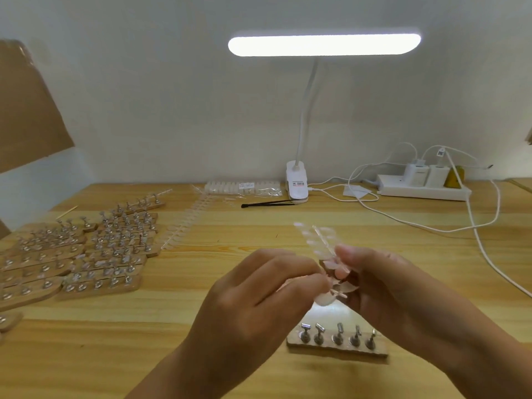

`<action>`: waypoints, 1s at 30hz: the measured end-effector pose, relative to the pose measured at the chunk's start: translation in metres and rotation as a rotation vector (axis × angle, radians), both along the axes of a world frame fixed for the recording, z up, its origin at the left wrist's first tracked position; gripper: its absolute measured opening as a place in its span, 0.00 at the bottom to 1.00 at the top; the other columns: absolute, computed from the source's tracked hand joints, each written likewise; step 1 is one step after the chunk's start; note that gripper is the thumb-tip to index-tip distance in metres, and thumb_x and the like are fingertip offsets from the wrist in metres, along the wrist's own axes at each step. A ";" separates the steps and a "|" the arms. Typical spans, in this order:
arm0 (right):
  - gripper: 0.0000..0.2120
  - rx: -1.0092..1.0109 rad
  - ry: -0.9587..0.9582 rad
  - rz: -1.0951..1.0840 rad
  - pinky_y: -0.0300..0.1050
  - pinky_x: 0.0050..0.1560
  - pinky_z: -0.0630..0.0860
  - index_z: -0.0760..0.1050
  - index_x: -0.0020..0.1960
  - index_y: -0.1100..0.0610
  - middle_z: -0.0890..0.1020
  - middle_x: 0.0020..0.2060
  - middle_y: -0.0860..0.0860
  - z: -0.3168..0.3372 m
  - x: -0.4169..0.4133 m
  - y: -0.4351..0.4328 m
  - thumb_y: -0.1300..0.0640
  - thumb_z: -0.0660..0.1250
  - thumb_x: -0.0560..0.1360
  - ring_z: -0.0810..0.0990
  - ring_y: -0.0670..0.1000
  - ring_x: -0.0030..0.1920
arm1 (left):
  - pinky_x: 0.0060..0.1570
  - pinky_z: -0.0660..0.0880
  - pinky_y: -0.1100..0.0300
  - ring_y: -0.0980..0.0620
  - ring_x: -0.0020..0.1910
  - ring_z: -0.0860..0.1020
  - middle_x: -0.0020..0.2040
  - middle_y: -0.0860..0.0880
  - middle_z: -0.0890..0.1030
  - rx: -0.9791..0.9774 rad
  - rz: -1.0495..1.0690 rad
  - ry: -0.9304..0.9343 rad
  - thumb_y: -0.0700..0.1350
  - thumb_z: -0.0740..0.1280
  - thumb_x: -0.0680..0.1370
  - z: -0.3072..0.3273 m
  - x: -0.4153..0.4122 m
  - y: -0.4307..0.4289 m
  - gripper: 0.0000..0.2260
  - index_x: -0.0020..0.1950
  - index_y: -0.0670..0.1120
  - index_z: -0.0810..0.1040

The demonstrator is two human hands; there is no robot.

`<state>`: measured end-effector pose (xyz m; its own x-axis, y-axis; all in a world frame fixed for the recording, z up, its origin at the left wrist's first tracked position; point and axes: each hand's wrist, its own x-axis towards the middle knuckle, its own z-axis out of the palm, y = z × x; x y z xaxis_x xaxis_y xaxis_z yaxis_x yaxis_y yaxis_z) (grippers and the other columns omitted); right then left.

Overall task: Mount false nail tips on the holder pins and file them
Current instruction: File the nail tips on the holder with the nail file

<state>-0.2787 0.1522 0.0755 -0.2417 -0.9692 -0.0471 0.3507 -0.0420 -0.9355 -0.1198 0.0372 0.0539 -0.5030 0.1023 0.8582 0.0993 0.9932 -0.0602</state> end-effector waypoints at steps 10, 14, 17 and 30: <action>0.12 0.014 0.372 -0.178 0.37 0.34 0.75 0.82 0.41 0.51 0.77 0.29 0.51 0.002 -0.006 0.002 0.43 0.69 0.66 0.73 0.47 0.29 | 0.75 0.49 0.50 0.53 0.77 0.43 0.79 0.53 0.54 0.601 0.758 -0.579 0.46 0.65 0.80 -0.006 0.009 -0.089 0.27 0.78 0.52 0.60; 0.14 0.033 0.412 -0.147 0.36 0.35 0.76 0.84 0.43 0.52 0.79 0.30 0.51 -0.001 -0.010 0.001 0.45 0.72 0.63 0.75 0.47 0.30 | 0.74 0.58 0.50 0.64 0.73 0.56 0.74 0.64 0.64 0.858 0.403 -0.385 0.55 0.65 0.78 -0.003 0.002 -0.068 0.19 0.69 0.62 0.70; 0.14 0.066 0.493 -0.083 0.35 0.34 0.74 0.84 0.44 0.54 0.79 0.29 0.51 0.001 -0.012 0.003 0.46 0.73 0.63 0.75 0.46 0.30 | 0.58 0.77 0.59 0.57 0.59 0.79 0.60 0.57 0.81 1.501 -0.299 -0.253 0.65 0.69 0.69 0.006 -0.007 -0.032 0.21 0.58 0.56 0.83; 0.10 -0.008 0.725 -0.203 0.33 0.37 0.77 0.83 0.43 0.49 0.85 0.35 0.51 0.004 -0.013 0.011 0.47 0.72 0.64 0.82 0.45 0.35 | 0.44 0.78 0.65 0.56 0.38 0.82 0.40 0.49 0.85 1.568 -0.311 -0.325 0.48 0.76 0.71 -0.010 -0.014 0.004 0.04 0.43 0.50 0.84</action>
<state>-0.2916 0.1636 0.0793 -0.3834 -0.9019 0.1989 -0.3685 -0.0482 -0.9284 -0.1337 0.0415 0.0439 -0.8009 -0.5932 0.0814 0.1023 -0.0017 0.9948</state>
